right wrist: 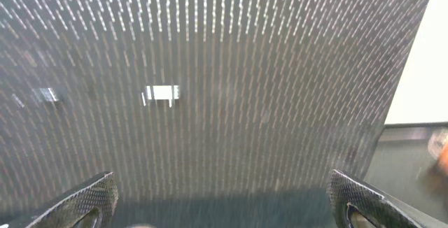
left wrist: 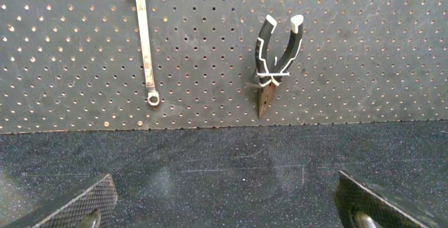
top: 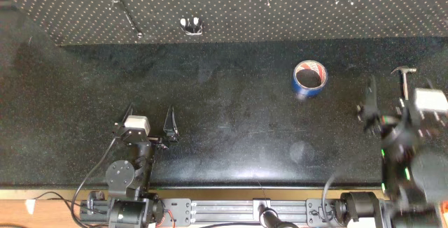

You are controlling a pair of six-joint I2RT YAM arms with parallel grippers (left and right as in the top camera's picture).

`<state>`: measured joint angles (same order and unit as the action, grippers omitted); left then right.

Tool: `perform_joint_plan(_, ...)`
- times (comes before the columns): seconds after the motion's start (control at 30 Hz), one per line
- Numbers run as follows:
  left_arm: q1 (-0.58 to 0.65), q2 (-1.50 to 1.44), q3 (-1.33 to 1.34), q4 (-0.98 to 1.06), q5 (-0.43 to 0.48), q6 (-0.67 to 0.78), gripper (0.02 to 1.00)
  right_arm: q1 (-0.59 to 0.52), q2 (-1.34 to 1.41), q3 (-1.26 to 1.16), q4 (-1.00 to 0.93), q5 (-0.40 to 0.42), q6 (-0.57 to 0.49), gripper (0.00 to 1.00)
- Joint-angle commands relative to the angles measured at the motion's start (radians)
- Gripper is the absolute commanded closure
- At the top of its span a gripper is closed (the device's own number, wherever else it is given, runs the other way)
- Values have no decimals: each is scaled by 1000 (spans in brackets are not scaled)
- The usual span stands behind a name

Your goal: Place Tools Onto Pegboard

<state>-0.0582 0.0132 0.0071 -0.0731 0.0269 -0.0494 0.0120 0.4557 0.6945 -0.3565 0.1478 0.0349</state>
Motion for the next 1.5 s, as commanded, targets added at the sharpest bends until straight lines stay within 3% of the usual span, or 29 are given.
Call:
perform_joint_plan(0.03,-5,-10,-2,-7,5,2,23,14,547,242,-233,-141,261,27)
perform_joint_plan(0.1,-5,-10,-2,-7,5,2,23,84,740,448,-432,-131,309,27)
perform_joint_plan(0.2,-5,-10,-2,-7,5,2,23,259,899,518,-425,-59,309,27)
perform_joint_plan(0.27,-5,-10,-2,-7,5,2,23,325,1001,551,-428,-54,332,25)
perform_joint_plan(0.33,-5,-10,-2,-7,5,2,23,332,1093,555,-436,-76,429,25)
perform_joint_plan(0.37,-5,-10,-2,-7,5,2,23,332,1120,555,-436,-105,429,25)
perform_joint_plan(0.7,-5,-10,-2,-7,5,2,23,329,1311,555,-409,-103,466,16)
perform_joint_plan(0.73,-5,-10,-2,-7,5,2,23,329,1323,555,-409,-103,466,49)
perform_joint_plan(0.77,-5,-10,-2,-7,5,2,23,329,1345,555,-410,-104,466,268)
perform_joint_plan(0.8,-5,-10,-2,-7,5,2,23,329,1350,555,-410,-104,466,419)
perform_joint_plan(0.93,-5,-10,-2,-7,5,2,23,329,1353,555,-417,-103,466,744)
perform_joint_plan(0.97,-5,-10,-2,-7,5,2,23,329,1351,555,-417,-104,466,923)
perform_joint_plan(1.03,-5,-10,-2,-7,5,2,23,334,1310,555,-417,-104,467,923)
perform_joint_plan(1.2,-5,-10,-2,-7,5,2,23,399,871,555,-257,-89,555,925)
perform_joint_plan(1.23,-5,-10,-2,-7,5,2,23,481,834,555,-141,16,486,925)
perform_joint_plan(1.3,-5,-10,-2,-7,5,2,23,560,883,555,-6,89,364,925)
perform_joint_plan(1.4,-5,-10,-2,-7,5,2,23,572,1004,555,143,94,247,925)
perform_joint_plan(1.5,-5,-10,-2,-7,5,2,23,572,1114,555,263,257,220,930)
